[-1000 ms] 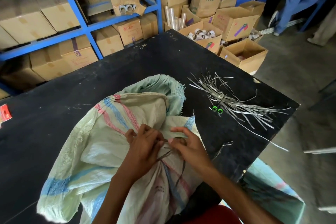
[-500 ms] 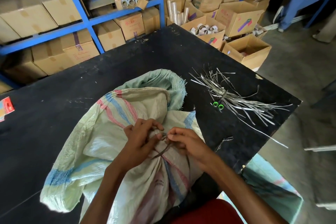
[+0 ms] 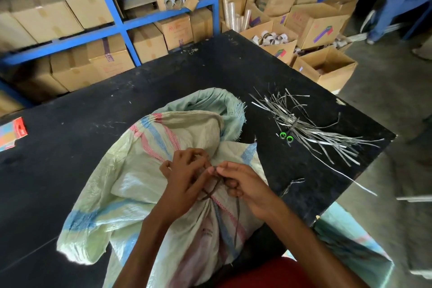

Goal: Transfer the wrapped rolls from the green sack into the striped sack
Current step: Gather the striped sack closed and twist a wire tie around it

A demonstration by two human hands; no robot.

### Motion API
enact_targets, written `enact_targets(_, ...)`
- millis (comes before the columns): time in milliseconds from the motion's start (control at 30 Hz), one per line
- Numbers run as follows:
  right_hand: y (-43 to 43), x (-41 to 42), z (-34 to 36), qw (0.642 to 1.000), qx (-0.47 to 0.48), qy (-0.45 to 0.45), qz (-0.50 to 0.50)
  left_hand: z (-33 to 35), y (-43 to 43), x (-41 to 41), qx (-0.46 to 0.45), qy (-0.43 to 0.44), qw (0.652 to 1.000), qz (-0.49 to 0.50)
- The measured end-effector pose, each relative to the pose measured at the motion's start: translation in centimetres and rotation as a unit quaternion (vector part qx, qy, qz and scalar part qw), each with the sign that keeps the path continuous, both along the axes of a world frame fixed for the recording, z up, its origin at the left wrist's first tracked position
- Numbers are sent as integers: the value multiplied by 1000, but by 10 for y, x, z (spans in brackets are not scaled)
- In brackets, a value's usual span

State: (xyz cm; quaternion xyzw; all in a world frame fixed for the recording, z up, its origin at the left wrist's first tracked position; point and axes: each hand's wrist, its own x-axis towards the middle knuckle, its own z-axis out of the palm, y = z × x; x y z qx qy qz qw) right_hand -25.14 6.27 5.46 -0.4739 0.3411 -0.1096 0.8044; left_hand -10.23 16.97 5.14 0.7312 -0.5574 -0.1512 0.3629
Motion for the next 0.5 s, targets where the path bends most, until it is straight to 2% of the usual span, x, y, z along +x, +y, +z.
enact_targets(67,4,-1,4,1000,-27,1,-14,6,2,-3,3,-84,995,56)
enact_targets(167,10,-7,-1,972,-223,47,-50,19,10,-2,16,-257,955,146)
enact_targets(267,22,-19,-9,959,-275,61,-29,20,32,4,16,-355,916,187)
enact_targets(367,38,-27,-18,964,-257,63,24,1,54,14,32,-370,905,207)
enact_targets(500,38,-23,-25,961,-260,96,21,-18,57,23,95,-306,919,232)
